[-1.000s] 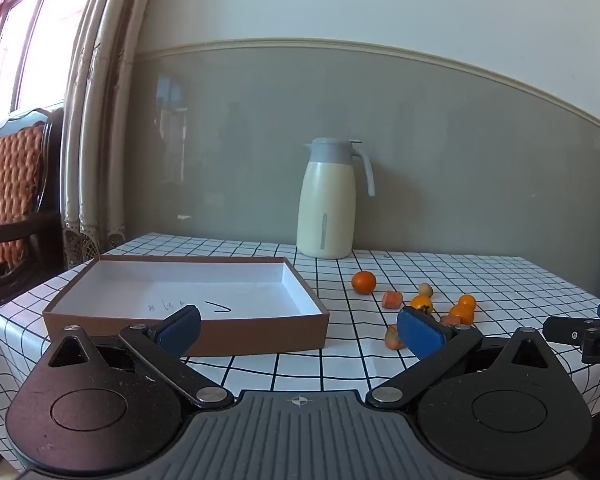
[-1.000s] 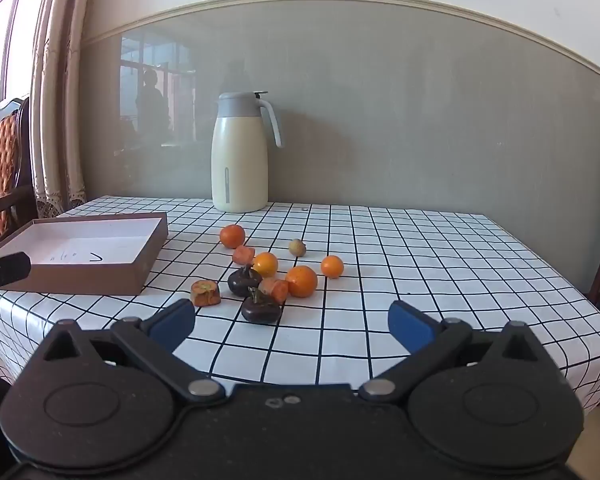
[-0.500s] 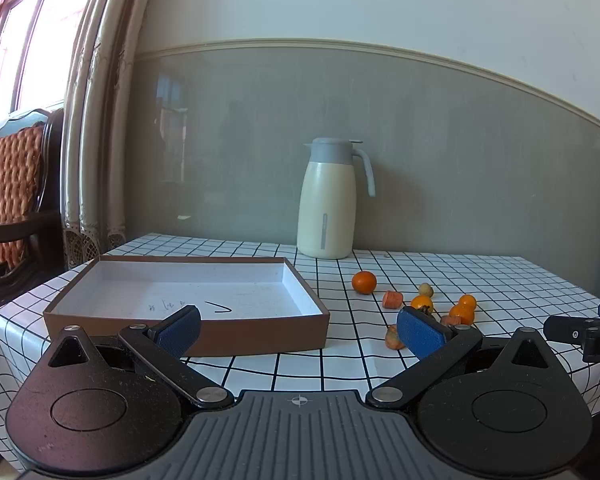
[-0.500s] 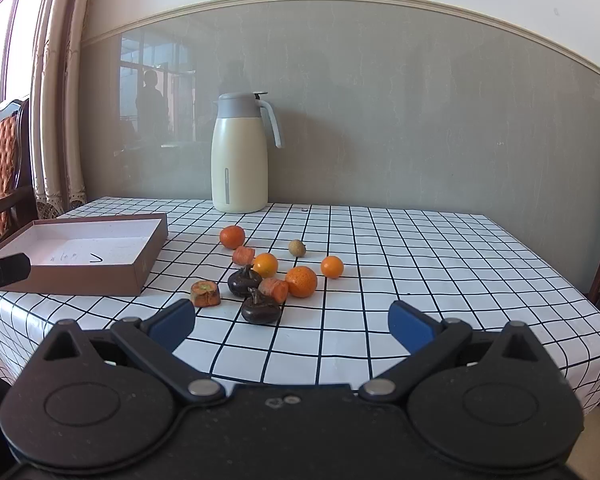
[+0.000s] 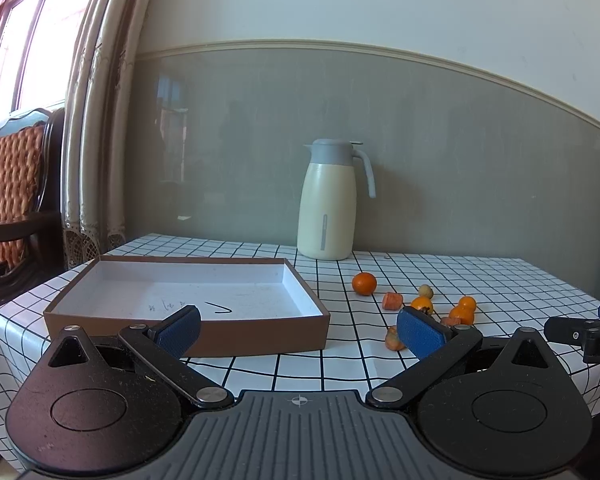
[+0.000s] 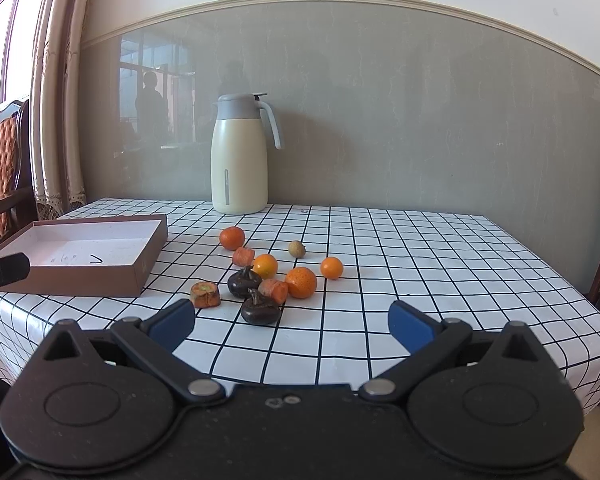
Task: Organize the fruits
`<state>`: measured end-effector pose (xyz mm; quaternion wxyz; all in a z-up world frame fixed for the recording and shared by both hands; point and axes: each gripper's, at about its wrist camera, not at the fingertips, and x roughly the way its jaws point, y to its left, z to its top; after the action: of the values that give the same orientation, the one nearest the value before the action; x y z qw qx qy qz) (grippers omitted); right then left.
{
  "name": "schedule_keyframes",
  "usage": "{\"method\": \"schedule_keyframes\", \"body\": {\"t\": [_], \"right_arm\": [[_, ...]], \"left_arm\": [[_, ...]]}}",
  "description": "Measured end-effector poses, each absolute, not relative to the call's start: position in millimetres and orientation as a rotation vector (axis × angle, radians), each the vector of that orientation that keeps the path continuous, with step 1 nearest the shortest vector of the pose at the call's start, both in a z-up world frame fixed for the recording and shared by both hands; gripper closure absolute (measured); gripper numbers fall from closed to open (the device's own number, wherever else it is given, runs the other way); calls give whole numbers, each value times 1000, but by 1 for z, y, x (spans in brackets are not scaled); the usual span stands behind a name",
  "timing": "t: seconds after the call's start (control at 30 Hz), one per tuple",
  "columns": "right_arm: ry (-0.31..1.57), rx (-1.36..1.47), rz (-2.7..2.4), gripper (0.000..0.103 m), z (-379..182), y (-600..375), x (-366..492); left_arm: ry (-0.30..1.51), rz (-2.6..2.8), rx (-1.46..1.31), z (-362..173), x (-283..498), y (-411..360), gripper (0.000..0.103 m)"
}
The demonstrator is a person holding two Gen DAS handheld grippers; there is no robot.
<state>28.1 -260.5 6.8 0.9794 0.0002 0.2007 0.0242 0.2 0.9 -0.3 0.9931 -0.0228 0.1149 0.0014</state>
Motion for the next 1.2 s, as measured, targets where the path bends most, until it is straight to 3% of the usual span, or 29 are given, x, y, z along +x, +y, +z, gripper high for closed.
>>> {"method": "schedule_keyframes", "body": {"t": [1.2], "right_arm": [[402, 2, 47, 6, 8, -261, 27]], "left_arm": [[228, 1, -47, 1, -2, 3, 0]]}}
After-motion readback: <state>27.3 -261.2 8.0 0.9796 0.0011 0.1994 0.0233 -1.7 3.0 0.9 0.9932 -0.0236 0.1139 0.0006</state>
